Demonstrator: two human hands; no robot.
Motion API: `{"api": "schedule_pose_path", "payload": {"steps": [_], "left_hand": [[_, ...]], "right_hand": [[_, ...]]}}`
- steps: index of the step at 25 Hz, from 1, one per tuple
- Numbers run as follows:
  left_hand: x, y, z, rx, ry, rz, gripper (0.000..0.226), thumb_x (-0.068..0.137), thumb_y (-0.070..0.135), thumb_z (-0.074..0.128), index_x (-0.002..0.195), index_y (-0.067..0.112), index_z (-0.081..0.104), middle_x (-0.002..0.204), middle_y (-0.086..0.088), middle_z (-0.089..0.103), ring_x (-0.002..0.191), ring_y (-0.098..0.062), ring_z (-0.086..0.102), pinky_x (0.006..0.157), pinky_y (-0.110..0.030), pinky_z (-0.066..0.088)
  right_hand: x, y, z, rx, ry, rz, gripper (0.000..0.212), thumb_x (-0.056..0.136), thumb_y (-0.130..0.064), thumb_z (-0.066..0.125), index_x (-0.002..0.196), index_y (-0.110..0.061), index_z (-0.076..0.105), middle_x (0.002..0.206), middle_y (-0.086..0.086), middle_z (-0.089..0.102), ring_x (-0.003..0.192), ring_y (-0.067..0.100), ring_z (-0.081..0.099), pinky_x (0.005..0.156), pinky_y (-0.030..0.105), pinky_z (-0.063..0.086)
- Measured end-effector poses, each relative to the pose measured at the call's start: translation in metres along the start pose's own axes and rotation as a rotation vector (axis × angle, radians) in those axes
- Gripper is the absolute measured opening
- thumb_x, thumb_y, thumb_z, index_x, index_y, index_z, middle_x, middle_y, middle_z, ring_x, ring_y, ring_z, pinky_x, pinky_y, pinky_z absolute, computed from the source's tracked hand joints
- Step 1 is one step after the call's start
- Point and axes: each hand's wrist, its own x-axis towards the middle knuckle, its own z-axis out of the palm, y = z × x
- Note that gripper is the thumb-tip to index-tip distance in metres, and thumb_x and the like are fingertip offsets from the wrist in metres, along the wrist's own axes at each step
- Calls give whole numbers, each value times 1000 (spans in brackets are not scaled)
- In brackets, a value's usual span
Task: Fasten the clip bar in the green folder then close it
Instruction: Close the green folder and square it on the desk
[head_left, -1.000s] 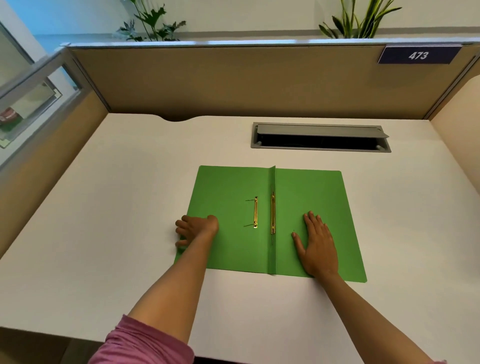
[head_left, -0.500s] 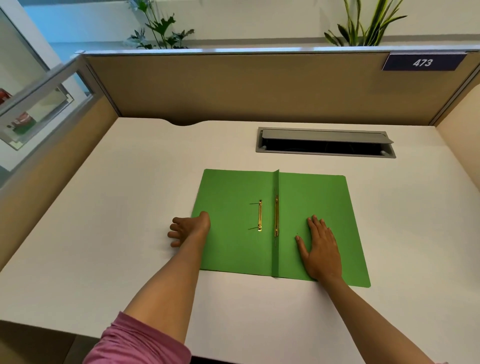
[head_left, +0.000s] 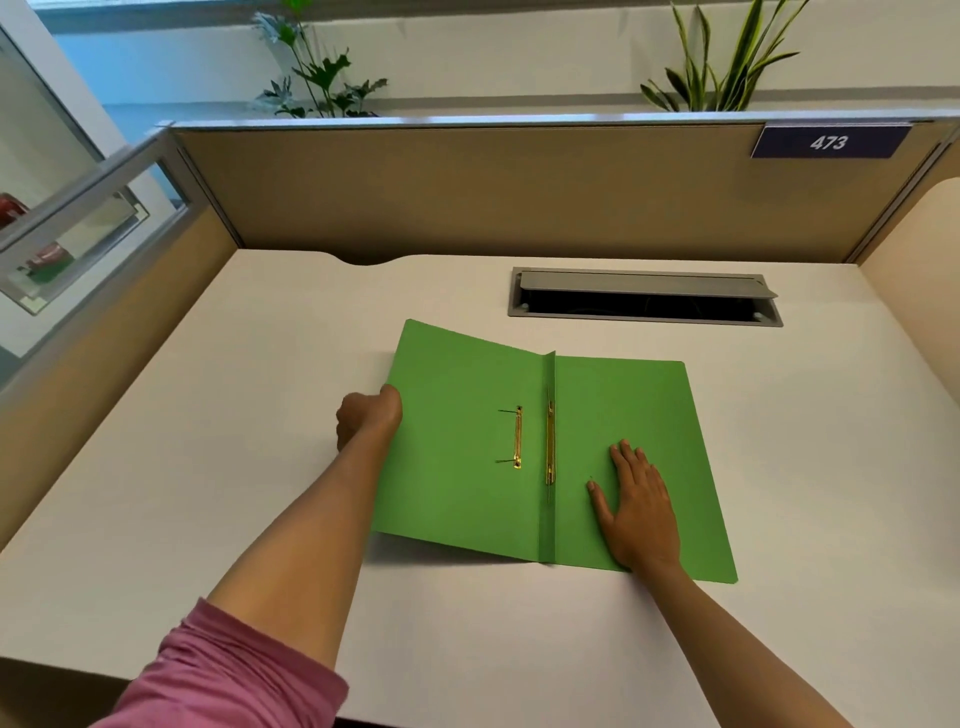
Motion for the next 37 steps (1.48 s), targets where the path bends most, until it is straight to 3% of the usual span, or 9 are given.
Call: {"api": "schedule_pose_path", "payload": {"steps": [9, 11, 13, 16, 23, 27, 32, 35, 37], "left_hand": [[1, 71, -23, -16, -25, 193, 49, 84, 44, 43, 103, 5, 66, 103, -13, 71, 94, -36, 68, 89, -47, 57], [-1, 85, -23, -98, -102, 305, 46, 89, 44, 44, 93, 7, 71, 95, -11, 74, 87, -33, 71, 83, -45, 60], [-7, 98, -22, -186, -229, 411, 44, 95, 46, 46, 81, 12, 69, 87, -9, 73, 75, -28, 71, 67, -36, 60], [-22, 108, -20, -269, -406, 490, 45, 98, 52, 43, 81, 17, 65, 82, -4, 71, 53, -16, 66, 48, -23, 50], [-61, 94, 19, -392, -561, 615, 55, 104, 46, 35, 92, 4, 68, 82, -8, 70, 65, -18, 63, 54, -25, 49], [-75, 76, 45, -431, -611, 681, 50, 106, 37, 36, 85, 2, 66, 65, 1, 62, 50, -7, 55, 46, -19, 43], [-89, 61, 79, -386, -679, 744, 42, 106, 34, 37, 106, 5, 67, 102, -15, 71, 81, -24, 67, 66, -36, 54], [-95, 53, 93, -361, -675, 785, 35, 106, 34, 39, 108, 13, 68, 105, -4, 71, 80, -13, 66, 61, -14, 48], [-98, 50, 101, -334, -674, 802, 36, 105, 34, 39, 112, 12, 68, 105, 0, 70, 82, -11, 65, 58, -9, 47]], "right_hand": [[0, 0, -1, -7, -7, 4, 65, 95, -52, 42, 150, -19, 30, 159, 1, 31, 148, 19, 25, 123, 37, 19], [1, 0, -2, -10, -11, 5, 66, 95, -53, 42, 150, -19, 30, 159, 1, 30, 148, 19, 24, 123, 37, 19], [1, -1, -2, -12, -14, 9, 66, 95, -53, 41, 150, -19, 29, 159, 1, 30, 148, 19, 24, 123, 37, 18], [1, -1, -3, -2, -15, 10, 66, 94, -53, 42, 150, -20, 28, 159, 0, 29, 148, 19, 23, 123, 37, 18], [8, -8, -14, 90, -63, 61, 67, 90, -45, 57, 145, -13, 38, 154, 7, 39, 143, 25, 33, 120, 40, 26], [33, -25, -42, 417, -127, 256, 59, 87, -28, 68, 138, -6, 46, 143, 13, 50, 132, 28, 46, 111, 39, 37], [56, -51, -108, 849, -81, 343, 39, 93, -30, 59, 128, -13, 56, 127, 6, 62, 111, 16, 58, 95, 29, 43], [63, -58, -144, 955, -122, 302, 41, 98, -40, 48, 129, -15, 55, 125, 3, 63, 114, 17, 59, 98, 32, 45], [67, -60, -161, 994, -127, 307, 45, 99, -44, 41, 130, -15, 54, 124, 3, 63, 114, 18, 59, 100, 34, 46]]}}
